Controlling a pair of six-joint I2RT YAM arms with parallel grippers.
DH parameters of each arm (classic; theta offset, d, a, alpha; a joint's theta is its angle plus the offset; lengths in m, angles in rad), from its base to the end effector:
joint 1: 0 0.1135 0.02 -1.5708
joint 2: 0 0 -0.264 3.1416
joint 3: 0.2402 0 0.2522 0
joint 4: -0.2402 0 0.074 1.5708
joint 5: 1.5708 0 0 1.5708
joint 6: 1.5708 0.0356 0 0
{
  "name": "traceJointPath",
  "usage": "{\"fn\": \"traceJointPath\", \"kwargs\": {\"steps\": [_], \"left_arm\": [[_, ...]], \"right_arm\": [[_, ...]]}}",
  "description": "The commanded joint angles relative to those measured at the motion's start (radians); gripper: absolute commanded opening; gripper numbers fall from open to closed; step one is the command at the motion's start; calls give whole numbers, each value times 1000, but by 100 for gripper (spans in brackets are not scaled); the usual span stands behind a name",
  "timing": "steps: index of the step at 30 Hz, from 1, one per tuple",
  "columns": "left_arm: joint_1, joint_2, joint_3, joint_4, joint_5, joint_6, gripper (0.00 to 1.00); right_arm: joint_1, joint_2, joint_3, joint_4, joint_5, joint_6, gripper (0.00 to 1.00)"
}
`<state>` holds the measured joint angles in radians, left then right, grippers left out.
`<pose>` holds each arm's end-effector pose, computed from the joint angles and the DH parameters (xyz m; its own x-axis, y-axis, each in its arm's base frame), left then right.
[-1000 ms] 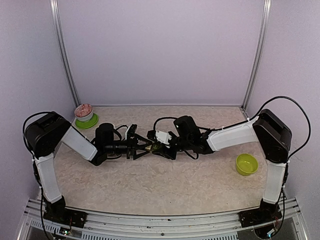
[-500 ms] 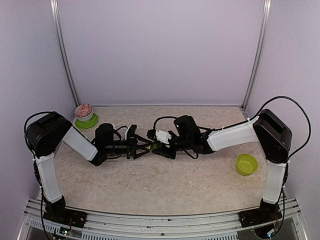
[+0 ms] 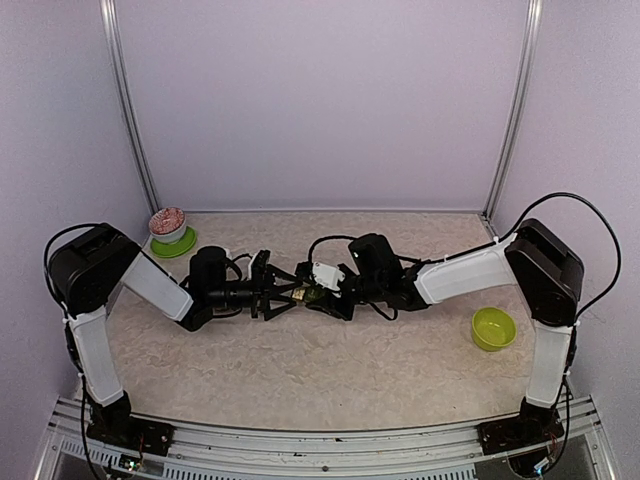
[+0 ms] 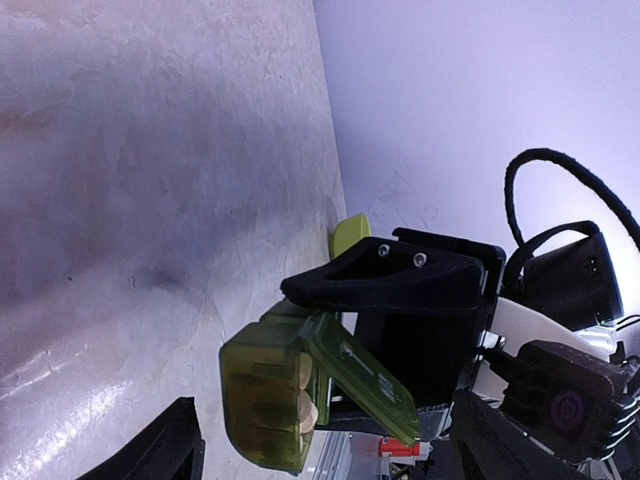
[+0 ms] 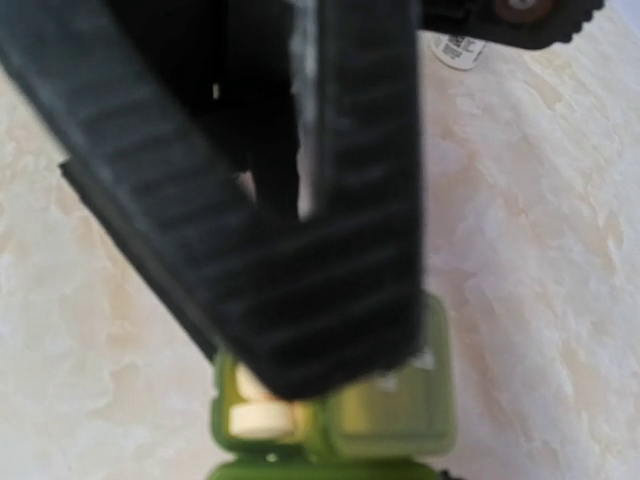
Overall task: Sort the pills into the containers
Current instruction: Close the lid of the pill container.
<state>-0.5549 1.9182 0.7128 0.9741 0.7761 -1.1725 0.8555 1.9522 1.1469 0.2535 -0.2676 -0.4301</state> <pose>0.2845 -0.2057 0.1316 -0.9563 -0.1811 -0.2295 0.1910 0.2072 -0.9595 0.2707 0.3259 0.1667 0.0526 -0.5525 -0.8318 -0.9393 0.2554 -0.2291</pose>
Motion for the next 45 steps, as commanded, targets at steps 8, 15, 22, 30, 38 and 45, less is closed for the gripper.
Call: {"fn": "traceJointPath", "kwargs": {"steps": [8, 15, 22, 30, 38, 45], "left_arm": [[5, -26, 24, -62, -38, 30, 74], [3, -21, 15, -18, -38, 12, 63], [3, -22, 10, 0, -33, 5, 60], [1, -15, 4, 22, -26, -3, 49], [0, -10, 2, 32, -19, -12, 38], [-4, -11, 3, 30, -19, -13, 30]], "right_arm": [[21, -31, -9, 29, 7, -9, 39], [23, -34, -7, 36, 7, 16, 39], [18, -34, 4, 44, 5, 49, 37], [10, -34, 22, 43, -32, 96, 36], [4, -39, 30, 45, -42, 121, 36], [3, -40, 37, 43, -28, 124, 36]]}}
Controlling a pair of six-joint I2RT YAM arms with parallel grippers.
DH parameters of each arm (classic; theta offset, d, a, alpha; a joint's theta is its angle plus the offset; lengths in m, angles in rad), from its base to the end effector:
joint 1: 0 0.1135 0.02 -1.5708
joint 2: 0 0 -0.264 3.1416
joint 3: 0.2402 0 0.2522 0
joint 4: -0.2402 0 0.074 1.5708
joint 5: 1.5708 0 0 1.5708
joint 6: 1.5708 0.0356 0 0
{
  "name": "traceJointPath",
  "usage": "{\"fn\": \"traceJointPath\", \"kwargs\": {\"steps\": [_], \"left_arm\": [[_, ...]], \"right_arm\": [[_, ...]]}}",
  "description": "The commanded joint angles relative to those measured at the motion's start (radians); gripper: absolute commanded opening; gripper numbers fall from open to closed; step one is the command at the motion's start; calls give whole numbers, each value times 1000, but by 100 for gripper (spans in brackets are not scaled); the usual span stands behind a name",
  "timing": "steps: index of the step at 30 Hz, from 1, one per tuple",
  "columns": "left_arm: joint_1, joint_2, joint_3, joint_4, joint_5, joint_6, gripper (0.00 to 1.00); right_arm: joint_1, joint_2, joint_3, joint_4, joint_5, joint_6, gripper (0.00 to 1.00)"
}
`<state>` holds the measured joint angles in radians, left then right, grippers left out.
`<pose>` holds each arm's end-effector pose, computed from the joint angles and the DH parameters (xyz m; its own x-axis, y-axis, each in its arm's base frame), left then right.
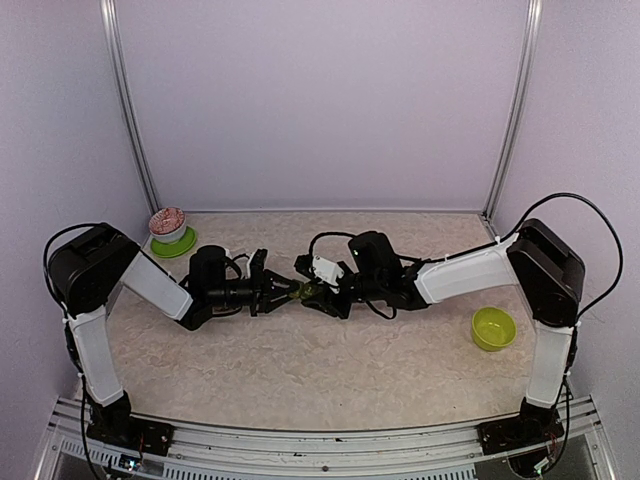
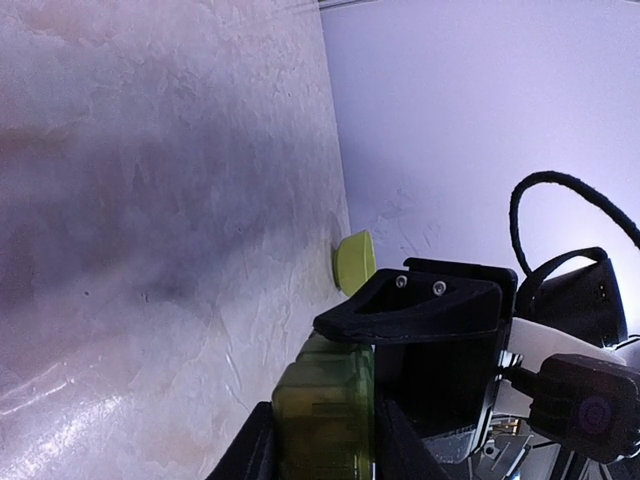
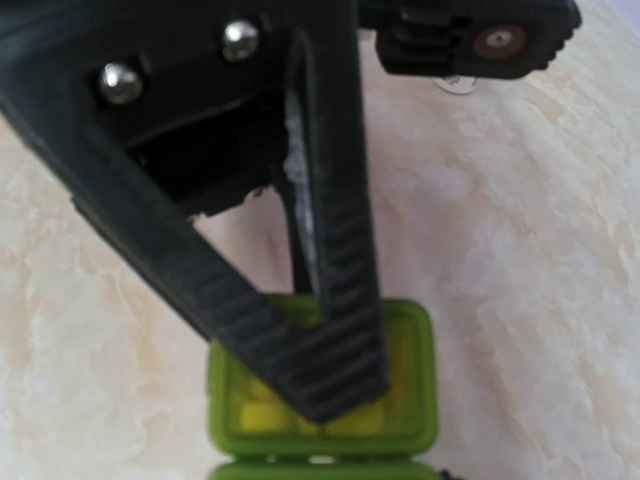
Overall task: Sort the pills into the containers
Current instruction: Close the lid of the pill container.
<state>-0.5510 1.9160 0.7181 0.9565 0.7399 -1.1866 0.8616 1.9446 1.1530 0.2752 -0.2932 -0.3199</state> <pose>0.2872 -0.2047 0.1317 -0.9519 -0.2187 -0.2145 0.1652 0.2234 -0.9606 0.2691 0.3294 0.1738 -0.0253 -0.4918 -0.8704 -0.9461 0.2929 -0.1380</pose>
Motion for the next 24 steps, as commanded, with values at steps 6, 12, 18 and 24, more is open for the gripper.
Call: {"fn": "traceJointPath", "kwargs": {"steps": [6, 12, 18, 24], "left_arm": [[-10, -14, 0, 29, 15, 10, 29], [-14, -20, 4, 12, 14, 21, 22], [-9, -30, 9, 19, 16, 18, 55], [0, -63, 21, -1, 16, 30, 98]], "right_arm": [[-8, -32, 37, 19, -1, 24, 36], [-18, -37, 40, 15, -25, 37, 36], [-19, -36, 37, -5, -25, 16, 36], [-21, -45, 28, -21, -12, -5, 36]]}}
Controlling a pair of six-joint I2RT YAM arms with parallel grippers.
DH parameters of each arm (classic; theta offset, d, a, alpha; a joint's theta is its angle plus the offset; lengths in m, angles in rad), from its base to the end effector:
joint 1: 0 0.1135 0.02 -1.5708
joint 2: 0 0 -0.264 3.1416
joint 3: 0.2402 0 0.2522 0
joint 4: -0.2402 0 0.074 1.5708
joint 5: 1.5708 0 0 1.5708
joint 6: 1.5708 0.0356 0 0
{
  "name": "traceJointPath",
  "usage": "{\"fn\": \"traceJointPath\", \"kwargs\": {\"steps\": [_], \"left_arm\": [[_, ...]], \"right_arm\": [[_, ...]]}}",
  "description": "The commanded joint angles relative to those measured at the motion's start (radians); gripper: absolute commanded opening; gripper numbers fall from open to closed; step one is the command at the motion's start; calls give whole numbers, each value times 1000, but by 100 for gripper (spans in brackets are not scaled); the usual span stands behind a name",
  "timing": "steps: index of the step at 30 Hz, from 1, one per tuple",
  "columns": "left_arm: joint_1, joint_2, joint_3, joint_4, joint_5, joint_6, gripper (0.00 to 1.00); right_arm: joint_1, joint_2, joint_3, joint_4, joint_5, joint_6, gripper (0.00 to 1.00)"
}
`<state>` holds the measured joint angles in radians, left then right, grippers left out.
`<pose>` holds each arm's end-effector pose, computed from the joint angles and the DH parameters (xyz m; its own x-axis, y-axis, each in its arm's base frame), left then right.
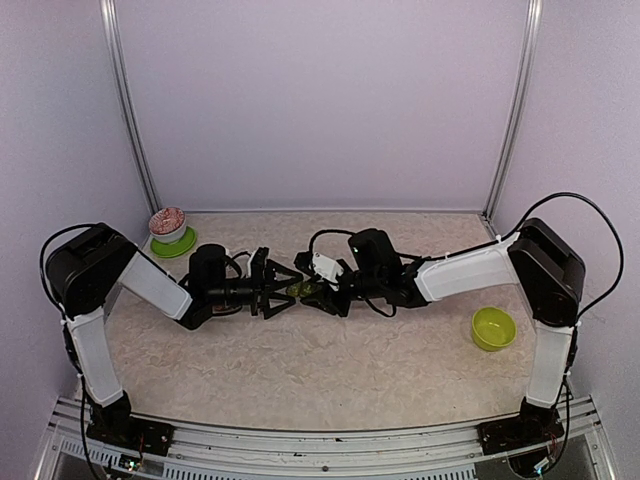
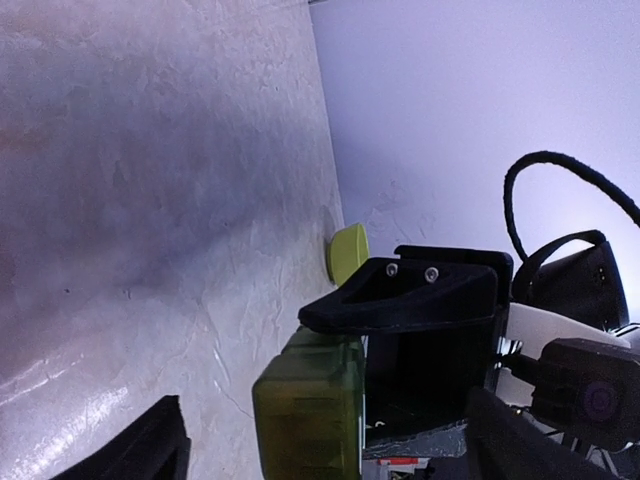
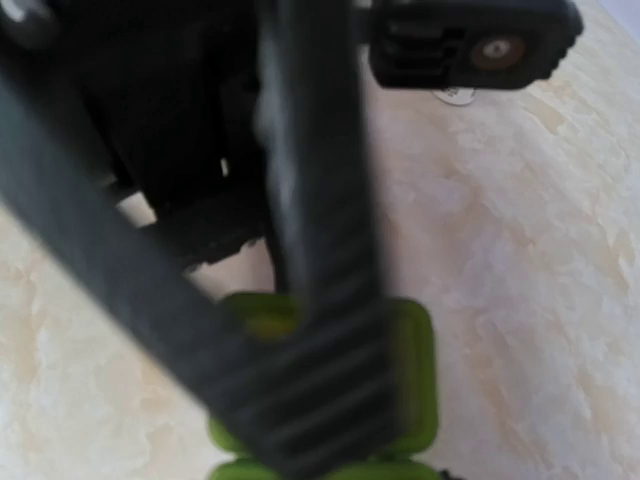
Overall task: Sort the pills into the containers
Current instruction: Close the lid of the pill container, then place the pill container at the center of the board.
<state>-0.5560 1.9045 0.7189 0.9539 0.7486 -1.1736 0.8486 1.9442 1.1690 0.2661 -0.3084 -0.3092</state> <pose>0.2858 -0.2061 0.1355 -0.9509 -0.2045 -0.2324 0.1874 0.2172 -0.9580 0.2745 0.3279 0.1781 -0.0360 -0.4795 -0.8768 -0.9460 0.2993 -0.1248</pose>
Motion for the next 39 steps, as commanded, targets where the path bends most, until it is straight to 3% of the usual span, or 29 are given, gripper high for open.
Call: {"fn": "traceJointPath", "kwargs": {"steps": [1, 11, 19, 28, 39], "left_arm": [[6, -59, 22, -5, 6, 21, 99], [24, -167, 49, -129, -11, 97, 99], [59, -302, 77, -341, -78, 227, 99], [93, -480, 88, -598, -198, 394, 99], [128, -606, 25, -735, -289, 481, 99]], "right_arm": [[-9, -47, 11, -16, 2, -25, 36], [-57, -40, 13, -106, -20, -102, 37], [-76, -30, 16, -139, -25, -167, 37], [-94, 58, 82, -184, -55, -210, 39], [-120, 211, 248, -280, -59, -265, 40]]}}
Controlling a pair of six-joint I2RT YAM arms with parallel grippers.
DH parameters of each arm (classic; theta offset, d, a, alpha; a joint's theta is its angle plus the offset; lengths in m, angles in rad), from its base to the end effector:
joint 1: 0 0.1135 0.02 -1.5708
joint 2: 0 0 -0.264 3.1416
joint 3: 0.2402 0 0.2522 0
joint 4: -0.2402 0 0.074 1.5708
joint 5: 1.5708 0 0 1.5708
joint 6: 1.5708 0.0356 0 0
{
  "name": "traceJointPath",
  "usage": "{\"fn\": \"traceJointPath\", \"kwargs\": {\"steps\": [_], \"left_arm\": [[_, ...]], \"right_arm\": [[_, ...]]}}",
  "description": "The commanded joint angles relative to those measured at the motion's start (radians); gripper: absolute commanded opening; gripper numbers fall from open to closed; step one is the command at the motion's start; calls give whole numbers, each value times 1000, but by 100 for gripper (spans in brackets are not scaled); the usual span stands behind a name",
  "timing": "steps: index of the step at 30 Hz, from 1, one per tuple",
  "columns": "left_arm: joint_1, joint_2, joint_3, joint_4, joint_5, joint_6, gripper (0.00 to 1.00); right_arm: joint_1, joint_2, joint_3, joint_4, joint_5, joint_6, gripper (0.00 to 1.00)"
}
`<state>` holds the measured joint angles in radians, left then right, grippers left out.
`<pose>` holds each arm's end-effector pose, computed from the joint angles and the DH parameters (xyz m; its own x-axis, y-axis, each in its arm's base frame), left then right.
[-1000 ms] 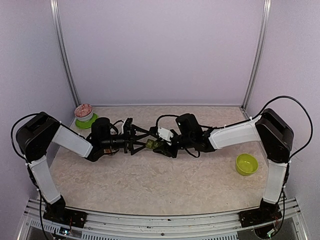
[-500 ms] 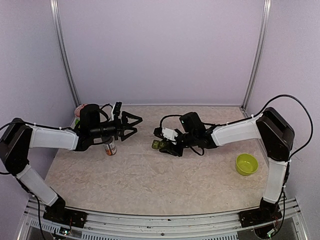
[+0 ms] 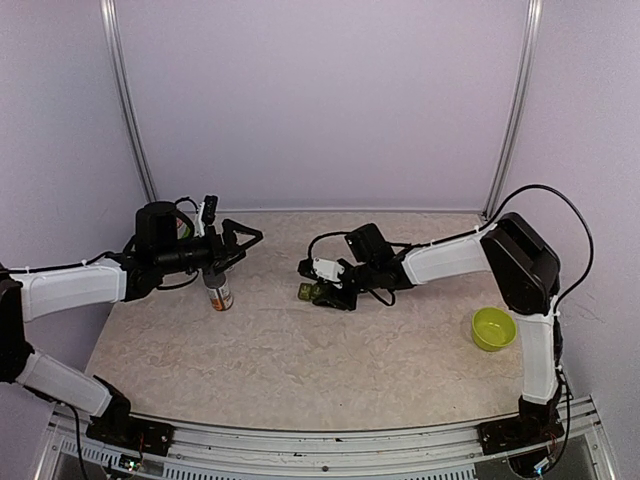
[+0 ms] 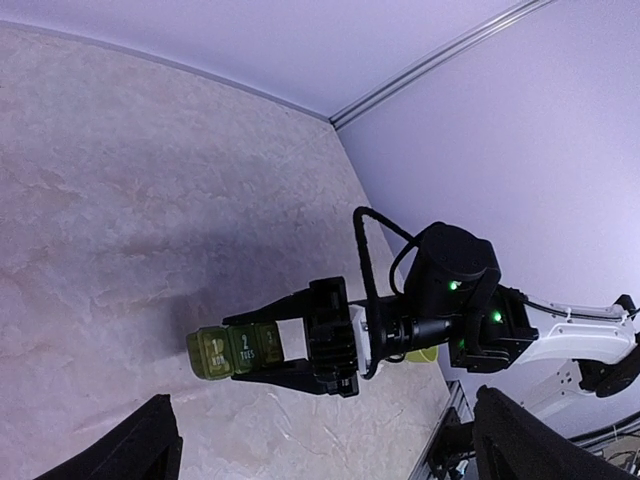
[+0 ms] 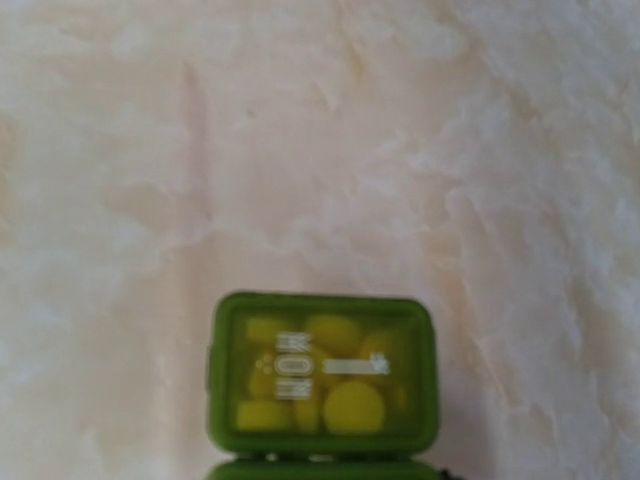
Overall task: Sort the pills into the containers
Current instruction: Place the pill container at the center of the board.
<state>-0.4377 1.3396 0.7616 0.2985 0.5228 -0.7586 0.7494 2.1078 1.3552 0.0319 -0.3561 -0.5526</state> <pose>0.2626 -0.1425 0.2580 -0.7330 -0.3150 -0.6029 0.4102 0.5024 -0.7612 0.3250 0.3194 0.1458 0.0246 -0.6491 -0.7603 -0.9602 0.1962 -0.1986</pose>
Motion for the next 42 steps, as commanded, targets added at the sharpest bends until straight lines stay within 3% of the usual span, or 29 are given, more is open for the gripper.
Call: {"fn": "traceJointPath", "kwargs": {"steps": [1, 14, 18, 21, 29, 42], "left_arm": [[11, -47, -21, -88, -72, 73, 99], [24, -87, -64, -115, -107, 89, 99], [25, -92, -74, -108, -109, 82, 99], [25, -97, -78, -103, -107, 77, 99], [25, -105, -82, -91, -102, 65, 99], [27, -110, -65, -96, -103, 75, 99]], "right_arm": [[-24, 59, 75, -53, -10, -24, 40], [-68, 191, 206, -110, -27, -66, 47], [-73, 214, 242, -133, -17, -74, 56], [-74, 215, 250, -135, 9, -76, 69], [-87, 164, 219, -136, 88, -71, 85], [-97, 100, 161, -130, 94, -68, 88]]}}
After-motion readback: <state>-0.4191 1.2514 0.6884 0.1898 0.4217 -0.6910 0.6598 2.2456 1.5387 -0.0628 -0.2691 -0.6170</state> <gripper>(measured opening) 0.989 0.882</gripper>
